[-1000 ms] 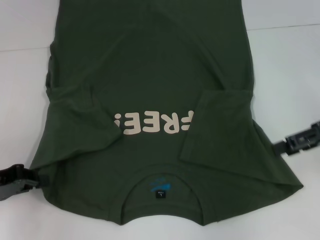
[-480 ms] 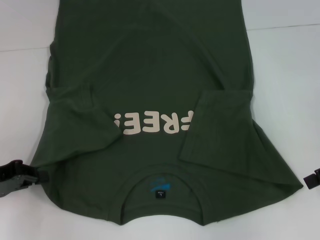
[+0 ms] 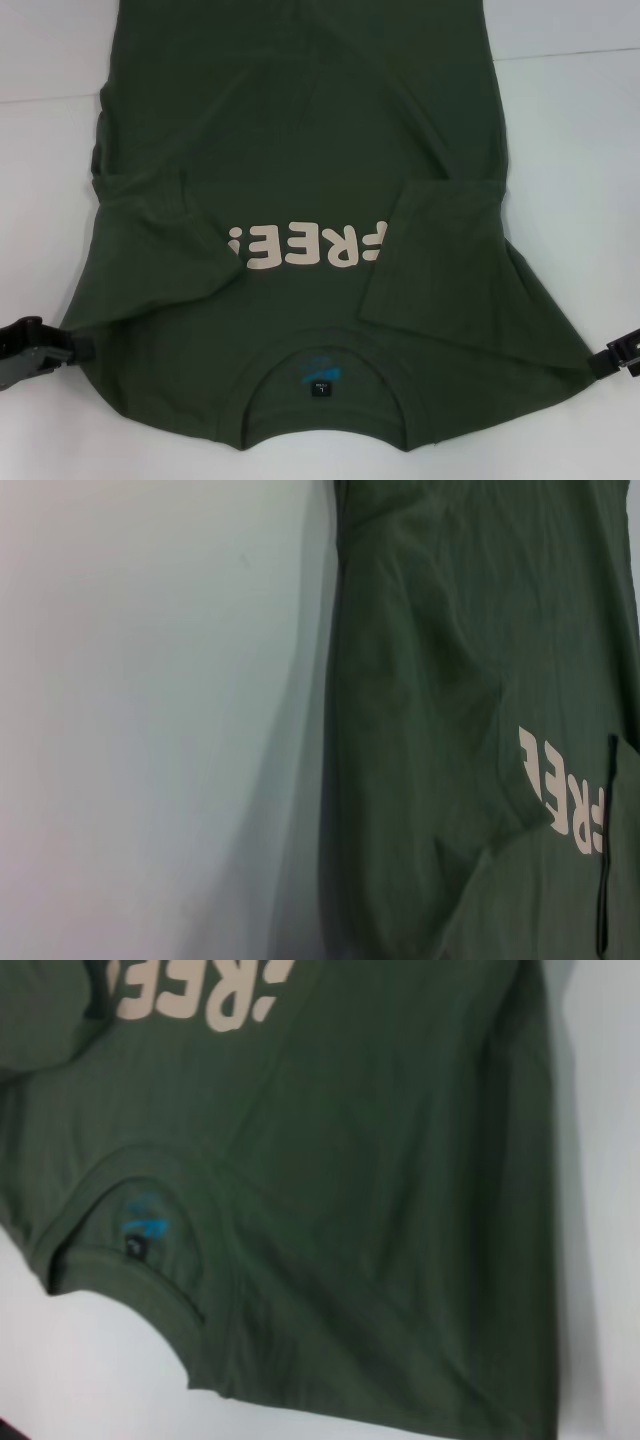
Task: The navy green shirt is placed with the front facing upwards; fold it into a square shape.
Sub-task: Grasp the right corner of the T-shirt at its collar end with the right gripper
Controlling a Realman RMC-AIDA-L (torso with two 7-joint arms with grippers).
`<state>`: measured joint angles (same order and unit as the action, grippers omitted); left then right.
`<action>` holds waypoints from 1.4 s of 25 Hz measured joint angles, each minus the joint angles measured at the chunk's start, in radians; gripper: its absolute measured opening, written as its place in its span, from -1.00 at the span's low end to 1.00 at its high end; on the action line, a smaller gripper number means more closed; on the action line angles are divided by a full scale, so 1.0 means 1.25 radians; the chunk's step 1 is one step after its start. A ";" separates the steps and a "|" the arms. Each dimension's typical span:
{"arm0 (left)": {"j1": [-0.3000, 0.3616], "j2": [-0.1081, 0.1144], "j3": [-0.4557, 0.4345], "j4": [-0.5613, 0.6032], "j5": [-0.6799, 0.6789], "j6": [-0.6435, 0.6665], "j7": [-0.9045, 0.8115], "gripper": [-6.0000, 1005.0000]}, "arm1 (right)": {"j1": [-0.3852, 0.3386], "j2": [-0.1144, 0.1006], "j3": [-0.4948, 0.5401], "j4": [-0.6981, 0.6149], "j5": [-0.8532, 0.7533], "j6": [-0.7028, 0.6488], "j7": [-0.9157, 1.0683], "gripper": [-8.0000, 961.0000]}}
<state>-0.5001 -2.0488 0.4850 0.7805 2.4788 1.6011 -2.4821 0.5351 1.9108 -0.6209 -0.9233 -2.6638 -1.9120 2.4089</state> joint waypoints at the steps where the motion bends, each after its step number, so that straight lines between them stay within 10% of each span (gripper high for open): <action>1: 0.000 0.000 -0.001 0.000 0.000 0.000 0.000 -0.92 | 0.000 0.001 0.000 0.000 -0.004 0.003 0.001 0.71; 35: 0.004 0.003 -0.006 0.003 0.000 -0.005 0.000 -0.92 | 0.012 0.031 -0.011 0.035 -0.033 0.074 -0.005 0.71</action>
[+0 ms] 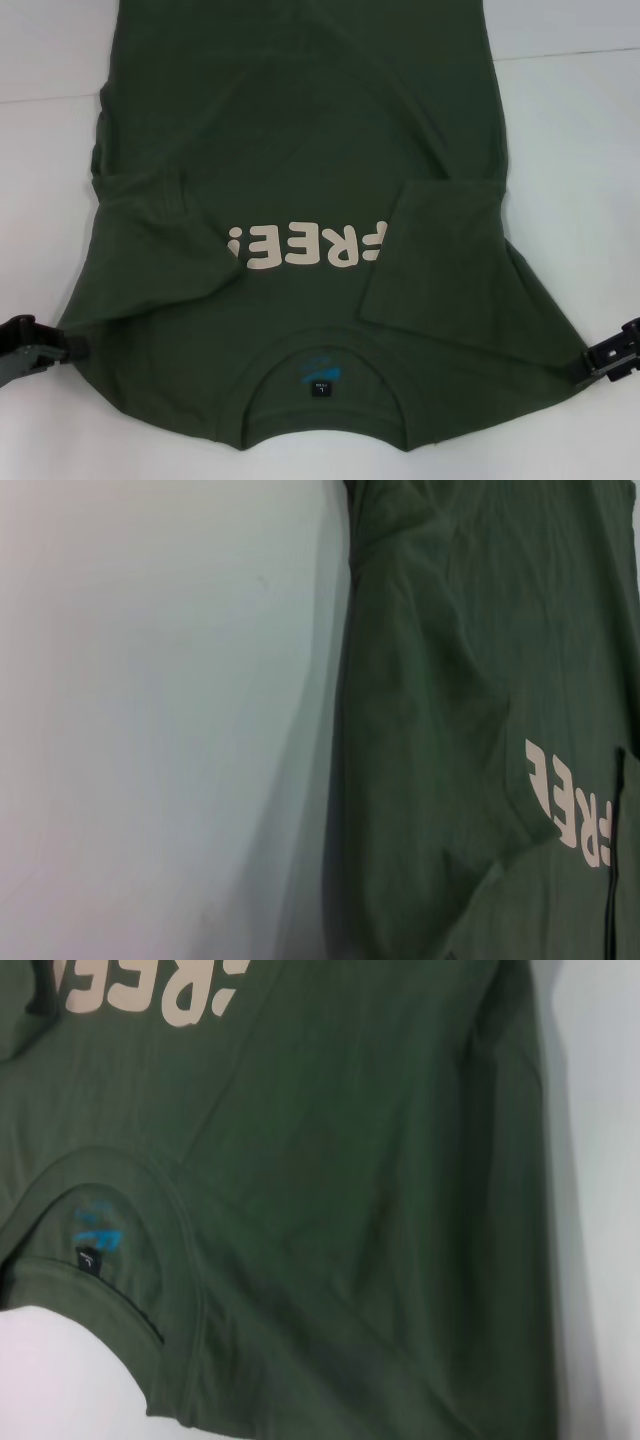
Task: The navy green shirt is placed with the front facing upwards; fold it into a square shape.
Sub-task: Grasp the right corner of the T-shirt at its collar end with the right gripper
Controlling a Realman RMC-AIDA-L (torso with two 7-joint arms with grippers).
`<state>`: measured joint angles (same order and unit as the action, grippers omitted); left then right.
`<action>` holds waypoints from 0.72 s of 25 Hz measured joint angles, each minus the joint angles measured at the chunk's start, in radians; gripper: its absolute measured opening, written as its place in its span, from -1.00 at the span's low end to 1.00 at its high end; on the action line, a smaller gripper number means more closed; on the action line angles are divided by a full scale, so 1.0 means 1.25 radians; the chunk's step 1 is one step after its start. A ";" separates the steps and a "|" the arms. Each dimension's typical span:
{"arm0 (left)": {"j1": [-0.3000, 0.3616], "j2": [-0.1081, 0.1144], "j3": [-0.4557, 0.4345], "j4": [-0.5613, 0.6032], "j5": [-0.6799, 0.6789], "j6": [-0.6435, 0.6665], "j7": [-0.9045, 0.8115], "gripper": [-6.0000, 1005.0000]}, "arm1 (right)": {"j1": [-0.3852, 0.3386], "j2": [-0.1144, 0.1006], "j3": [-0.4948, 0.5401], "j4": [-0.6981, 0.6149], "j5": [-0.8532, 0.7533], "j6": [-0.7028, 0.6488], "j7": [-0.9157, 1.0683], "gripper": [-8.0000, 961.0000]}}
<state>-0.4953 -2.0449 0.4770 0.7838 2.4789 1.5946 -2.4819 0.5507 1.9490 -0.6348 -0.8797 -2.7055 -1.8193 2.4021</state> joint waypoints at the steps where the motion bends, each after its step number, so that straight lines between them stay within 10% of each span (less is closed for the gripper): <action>1: 0.000 0.000 0.000 0.000 0.000 0.000 0.000 -0.92 | 0.000 0.000 -0.002 0.002 0.000 0.001 0.000 0.71; 18: 0.001 0.003 -0.002 0.000 0.000 0.000 0.000 -0.92 | 0.002 0.004 -0.007 0.007 0.001 0.009 0.004 0.71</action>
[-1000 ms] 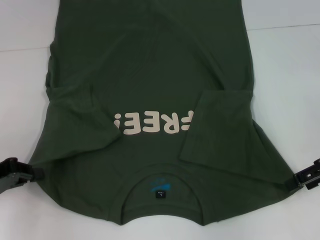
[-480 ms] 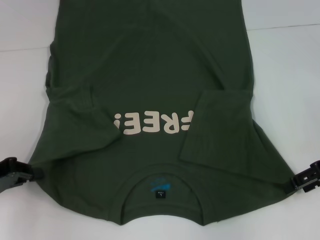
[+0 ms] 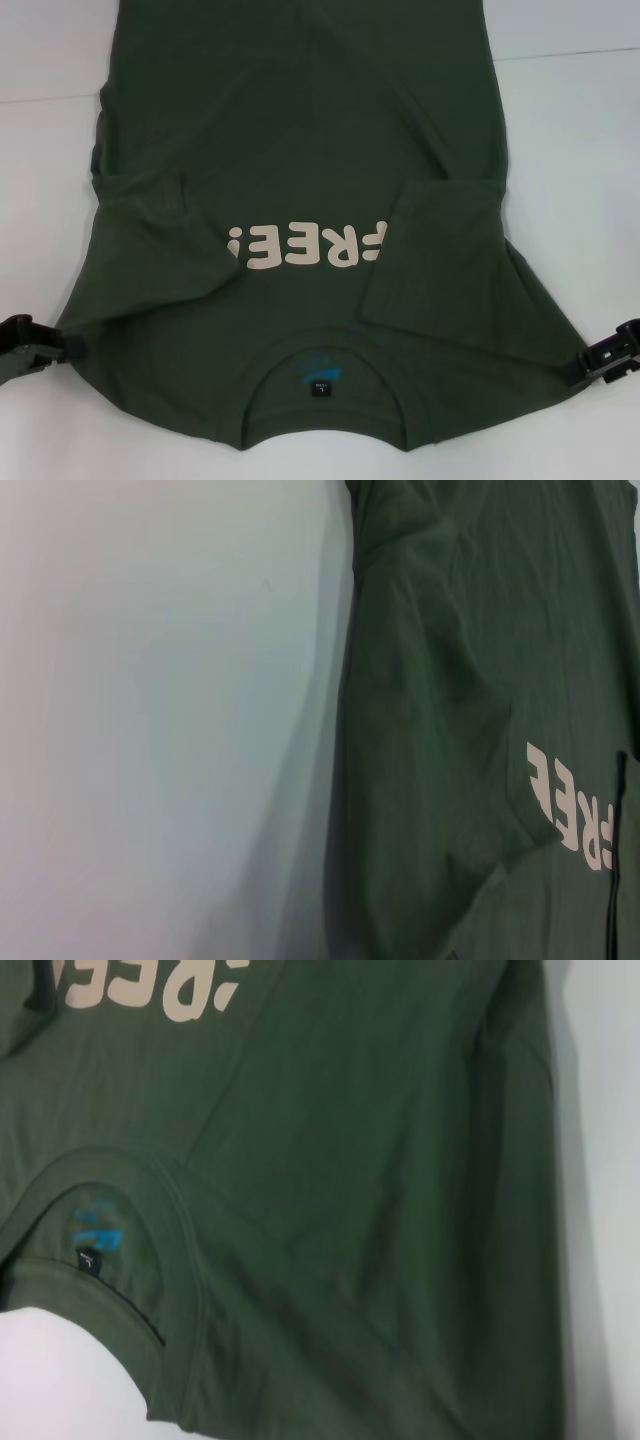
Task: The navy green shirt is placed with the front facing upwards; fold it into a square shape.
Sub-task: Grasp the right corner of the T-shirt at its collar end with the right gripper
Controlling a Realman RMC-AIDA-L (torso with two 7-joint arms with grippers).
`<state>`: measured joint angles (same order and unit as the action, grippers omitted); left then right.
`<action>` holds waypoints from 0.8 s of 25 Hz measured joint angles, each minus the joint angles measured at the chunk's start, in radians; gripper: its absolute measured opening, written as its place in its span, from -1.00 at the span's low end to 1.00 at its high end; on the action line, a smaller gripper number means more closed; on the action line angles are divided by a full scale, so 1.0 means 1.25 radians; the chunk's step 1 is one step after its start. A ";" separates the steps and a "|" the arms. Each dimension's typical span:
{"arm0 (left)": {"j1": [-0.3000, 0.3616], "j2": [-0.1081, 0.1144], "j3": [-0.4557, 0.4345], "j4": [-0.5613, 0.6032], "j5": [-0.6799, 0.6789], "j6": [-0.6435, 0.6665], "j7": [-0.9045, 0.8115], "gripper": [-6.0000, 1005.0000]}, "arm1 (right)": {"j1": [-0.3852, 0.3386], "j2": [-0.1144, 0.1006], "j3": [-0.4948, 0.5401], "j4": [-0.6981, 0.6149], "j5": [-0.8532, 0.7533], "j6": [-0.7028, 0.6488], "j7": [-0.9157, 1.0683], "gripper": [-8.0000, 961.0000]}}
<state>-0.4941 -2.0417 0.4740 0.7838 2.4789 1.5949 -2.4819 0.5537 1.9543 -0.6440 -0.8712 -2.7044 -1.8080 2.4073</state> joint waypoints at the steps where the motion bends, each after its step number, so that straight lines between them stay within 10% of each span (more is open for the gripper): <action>1: 0.000 0.000 0.000 0.000 0.000 0.000 0.000 -0.92 | 0.000 0.000 0.001 0.000 0.000 0.003 0.001 0.71; 20: 0.000 0.000 0.000 0.000 0.000 0.000 0.001 -0.92 | 0.005 0.011 0.010 0.002 0.006 0.016 0.003 0.71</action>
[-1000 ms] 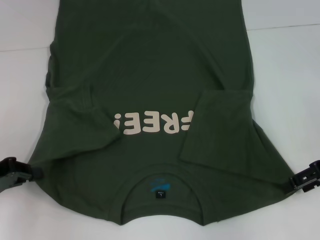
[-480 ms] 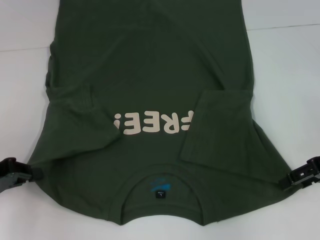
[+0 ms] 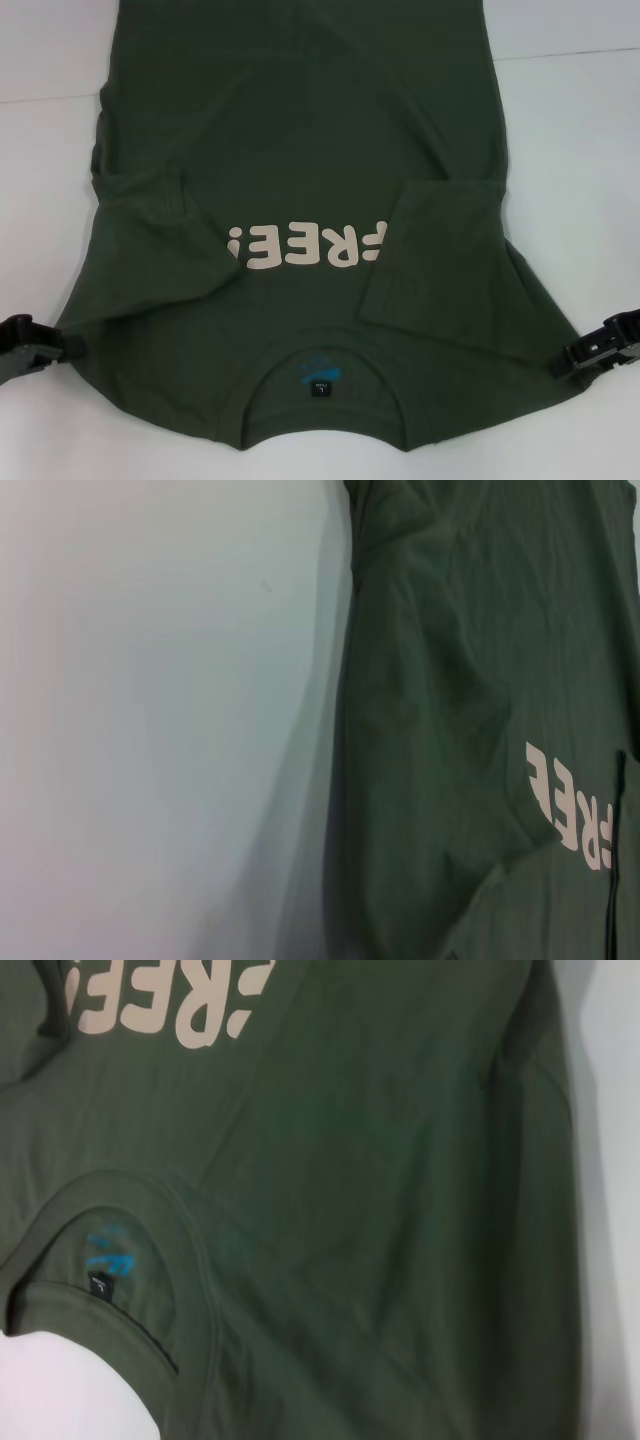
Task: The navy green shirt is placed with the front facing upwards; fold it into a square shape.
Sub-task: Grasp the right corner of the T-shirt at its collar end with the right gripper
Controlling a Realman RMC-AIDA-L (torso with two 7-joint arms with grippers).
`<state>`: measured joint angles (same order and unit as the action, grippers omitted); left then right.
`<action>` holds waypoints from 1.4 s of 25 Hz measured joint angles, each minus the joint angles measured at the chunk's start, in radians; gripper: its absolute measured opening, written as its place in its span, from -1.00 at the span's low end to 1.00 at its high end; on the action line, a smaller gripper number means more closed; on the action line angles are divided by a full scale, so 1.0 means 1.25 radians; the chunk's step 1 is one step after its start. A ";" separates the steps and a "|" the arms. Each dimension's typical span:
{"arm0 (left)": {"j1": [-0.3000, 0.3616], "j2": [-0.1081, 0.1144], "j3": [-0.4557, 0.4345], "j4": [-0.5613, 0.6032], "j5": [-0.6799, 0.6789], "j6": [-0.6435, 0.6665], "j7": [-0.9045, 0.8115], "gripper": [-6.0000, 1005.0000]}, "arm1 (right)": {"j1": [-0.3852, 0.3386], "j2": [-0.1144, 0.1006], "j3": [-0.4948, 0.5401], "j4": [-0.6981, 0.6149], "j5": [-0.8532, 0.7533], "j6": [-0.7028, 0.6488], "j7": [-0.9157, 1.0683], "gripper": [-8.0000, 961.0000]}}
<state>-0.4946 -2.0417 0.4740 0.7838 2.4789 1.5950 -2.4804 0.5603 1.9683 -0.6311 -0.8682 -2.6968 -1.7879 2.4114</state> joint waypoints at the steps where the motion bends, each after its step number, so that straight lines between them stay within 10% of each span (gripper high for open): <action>1: 0.000 0.000 0.000 0.000 0.000 0.000 0.001 -0.92 | 0.001 0.000 0.002 0.000 0.000 0.000 0.000 0.71; 35: 0.001 0.000 0.000 0.000 0.000 -0.002 0.002 -0.93 | 0.004 0.000 0.003 0.020 -0.011 0.018 0.001 0.70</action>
<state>-0.4928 -2.0417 0.4740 0.7839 2.4788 1.5922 -2.4778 0.5653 1.9681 -0.6269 -0.8434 -2.7102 -1.7653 2.4130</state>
